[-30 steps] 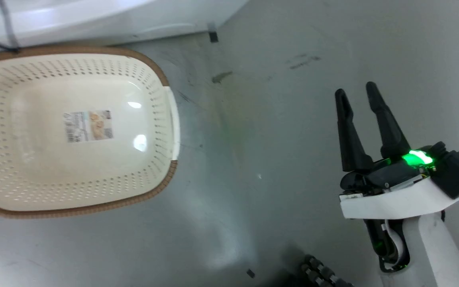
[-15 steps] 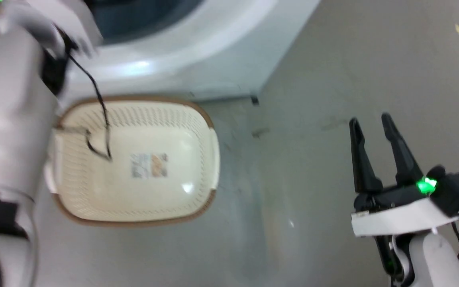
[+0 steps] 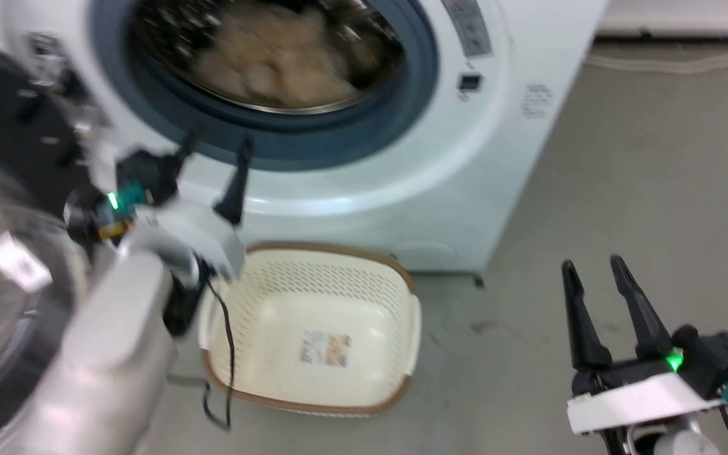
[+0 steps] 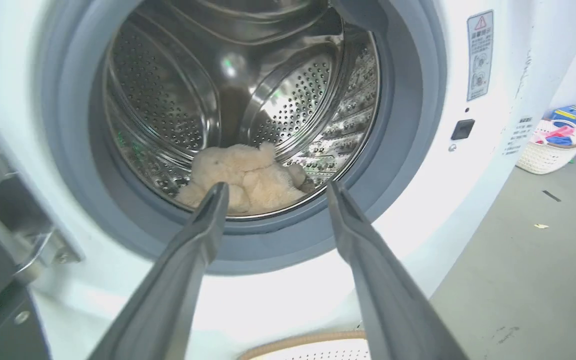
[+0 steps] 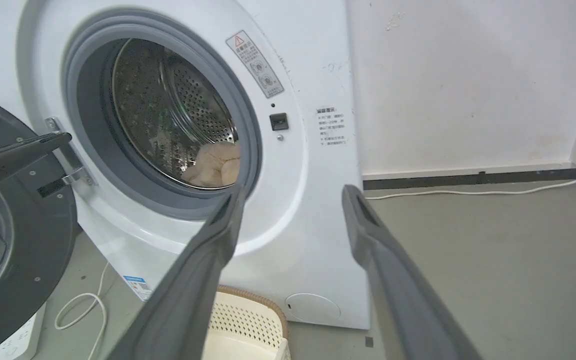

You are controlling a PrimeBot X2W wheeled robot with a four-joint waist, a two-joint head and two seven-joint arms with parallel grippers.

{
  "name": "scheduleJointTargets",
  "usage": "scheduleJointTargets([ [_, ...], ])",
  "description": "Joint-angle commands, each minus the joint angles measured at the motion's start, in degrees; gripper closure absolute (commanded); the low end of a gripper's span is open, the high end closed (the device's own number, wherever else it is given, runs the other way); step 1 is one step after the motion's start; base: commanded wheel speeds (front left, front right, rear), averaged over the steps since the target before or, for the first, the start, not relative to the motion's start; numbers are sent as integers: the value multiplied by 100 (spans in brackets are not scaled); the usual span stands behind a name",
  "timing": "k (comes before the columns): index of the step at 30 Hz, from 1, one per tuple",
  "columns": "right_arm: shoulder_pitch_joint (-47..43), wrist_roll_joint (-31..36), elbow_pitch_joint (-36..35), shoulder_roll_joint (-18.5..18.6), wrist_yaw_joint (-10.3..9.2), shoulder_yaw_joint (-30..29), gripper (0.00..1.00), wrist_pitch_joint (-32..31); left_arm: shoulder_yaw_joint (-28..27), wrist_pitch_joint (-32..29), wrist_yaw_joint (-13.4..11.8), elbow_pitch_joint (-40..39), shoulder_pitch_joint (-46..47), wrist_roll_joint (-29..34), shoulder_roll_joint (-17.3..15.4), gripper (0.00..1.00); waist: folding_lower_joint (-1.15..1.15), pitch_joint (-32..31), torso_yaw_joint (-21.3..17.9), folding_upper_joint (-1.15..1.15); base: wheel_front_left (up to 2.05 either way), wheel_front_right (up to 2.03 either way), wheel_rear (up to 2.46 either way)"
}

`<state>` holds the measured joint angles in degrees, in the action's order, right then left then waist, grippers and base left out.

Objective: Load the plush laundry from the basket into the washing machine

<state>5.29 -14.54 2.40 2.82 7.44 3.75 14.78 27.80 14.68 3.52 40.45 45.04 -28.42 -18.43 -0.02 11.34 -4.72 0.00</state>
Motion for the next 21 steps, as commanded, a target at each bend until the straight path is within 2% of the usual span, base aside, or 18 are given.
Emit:
scheduleJointTargets([
  [1,-163,40,-6,6,5,-68,0,22,-66,29,-143,-371,-462,90,-1,0,2,-526,496,0,0,0,0],
  [7,-500,-28,44,6,5,-146,0,22,-486,30,-621,-1577,-1910,164,33,0,2,-933,736,0,0,0,0],
  [8,-500,-28,44,6,5,-146,0,22,-486,30,-621,-1577,-1910,164,33,0,2,-933,736,0,0,0,0],
  [9,-593,-9,32,6,5,-143,0,22,-614,30,-733,-1871,-2380,201,37,0,2,-1034,788,0,0,0,0],
  [10,-593,-9,32,6,5,-143,0,22,-614,30,-733,-1871,-2380,201,37,0,2,-1034,788,0,0,0,0],
  [14,-785,74,5,6,5,-145,0,22,-822,31,-976,-2388,-3317,458,88,0,2,-1175,868,0,0,0,0],
  [21,-901,154,26,6,5,-140,0,22,-1223,31,-874,-3044,-4142,663,246,0,2,-1256,820,0,0,0,0],
])
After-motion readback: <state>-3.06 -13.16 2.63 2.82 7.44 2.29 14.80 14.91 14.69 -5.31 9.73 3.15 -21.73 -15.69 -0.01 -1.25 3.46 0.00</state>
